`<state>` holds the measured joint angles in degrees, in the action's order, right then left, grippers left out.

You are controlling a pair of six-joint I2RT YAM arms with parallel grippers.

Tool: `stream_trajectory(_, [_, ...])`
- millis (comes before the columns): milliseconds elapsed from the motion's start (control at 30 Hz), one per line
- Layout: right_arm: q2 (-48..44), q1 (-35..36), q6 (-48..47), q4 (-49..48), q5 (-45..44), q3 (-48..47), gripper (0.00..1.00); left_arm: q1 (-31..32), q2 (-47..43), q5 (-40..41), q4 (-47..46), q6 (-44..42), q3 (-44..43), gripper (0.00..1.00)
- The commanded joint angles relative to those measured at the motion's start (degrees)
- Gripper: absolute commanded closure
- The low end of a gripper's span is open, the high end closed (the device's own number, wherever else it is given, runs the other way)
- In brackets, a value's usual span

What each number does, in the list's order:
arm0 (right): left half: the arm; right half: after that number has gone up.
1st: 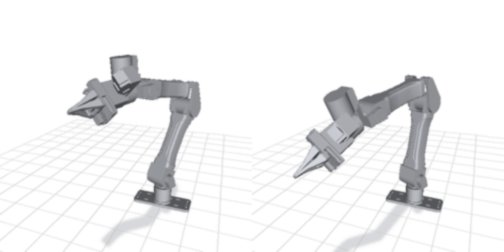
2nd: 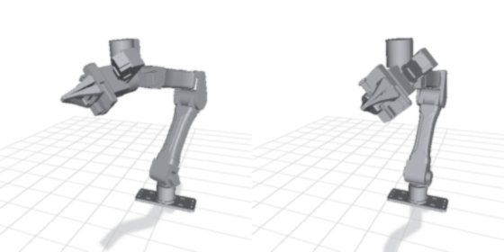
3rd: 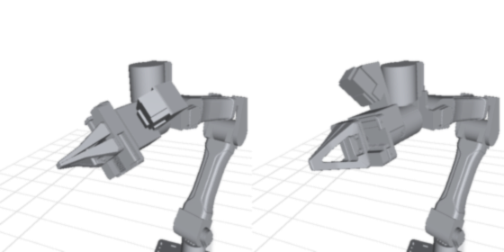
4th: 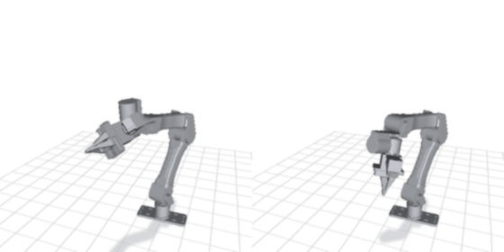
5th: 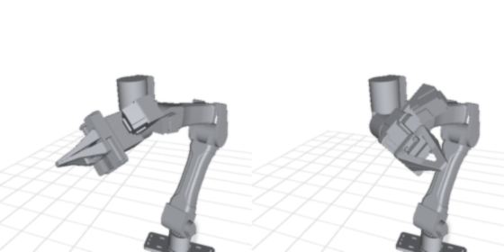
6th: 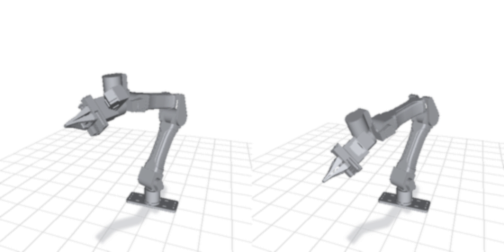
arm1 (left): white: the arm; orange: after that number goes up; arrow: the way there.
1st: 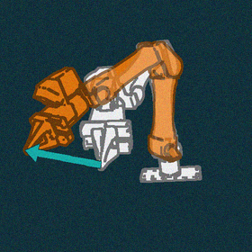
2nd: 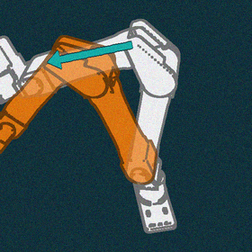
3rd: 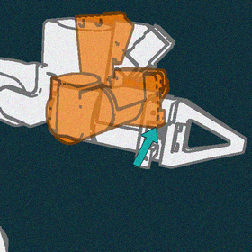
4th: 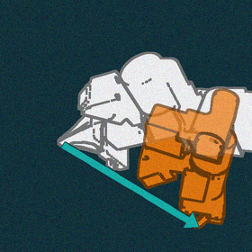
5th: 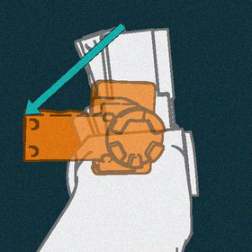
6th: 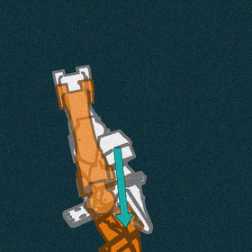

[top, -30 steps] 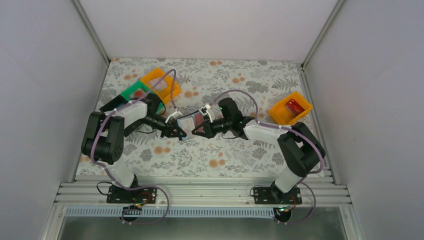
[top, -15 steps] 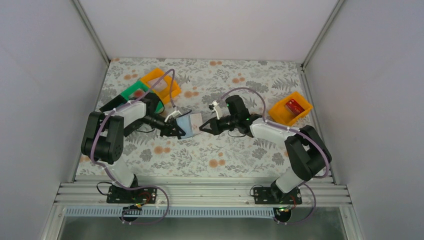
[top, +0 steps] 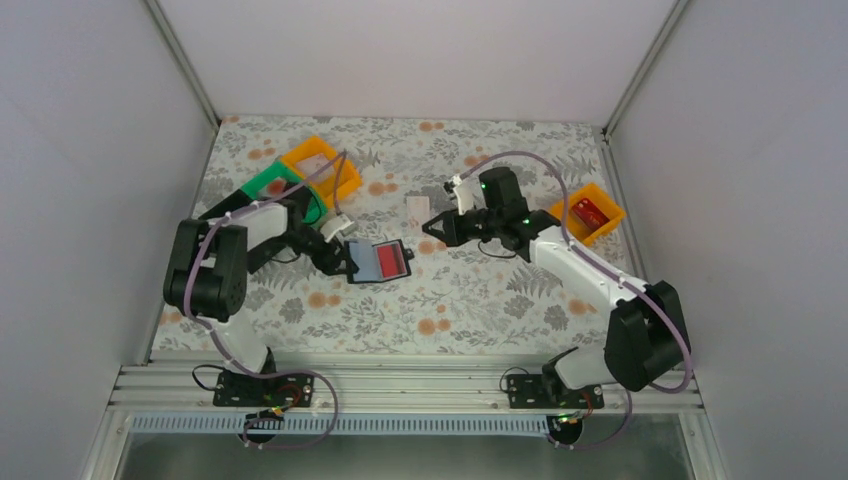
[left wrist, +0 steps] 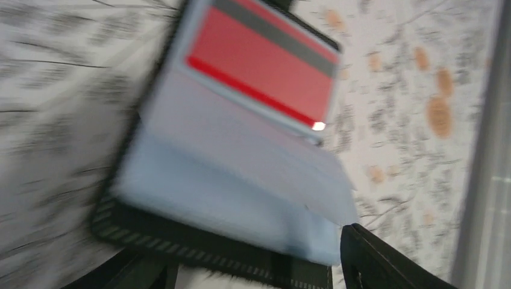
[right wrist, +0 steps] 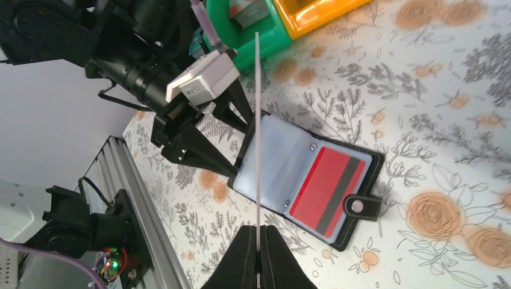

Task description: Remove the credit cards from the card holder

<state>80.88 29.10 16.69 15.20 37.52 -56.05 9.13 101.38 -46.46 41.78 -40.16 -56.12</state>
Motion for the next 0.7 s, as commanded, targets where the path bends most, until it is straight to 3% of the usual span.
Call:
stream_trajectory(0, [-1.9,-0.5,-1.3,8.4,-3.3,-5.8,0.96,-1.6,-7.3,11.7,-1.7,-0.5,-4.3,0.32])
stream_trajectory(167, [0.2,-0.6,-1.0,18.3,-7.8,-14.9,0.96,-1.4,-11.2,7.6,13.4,-10.0,-15.5,0.27])
stream_trajectory(267, [0.9,-0.7,0.2,19.6,-3.9,-18.7,0.96,-0.6,-12.3,5.5,19.2,-11.4,-24.2,0.27])
stream_trajectory(433, [1.6,-0.6,3.6,19.3,8.0,-22.6,0.96,5.8,-17.4,16.3,12.3,-8.5,-33.7,0.25])
stream_trajectory(667, [-1.1,-0.4,5.9,23.1,8.4,-24.3,0.96,17.8,-24.5,29.1,6.3,-17.1,-37.8,0.08])
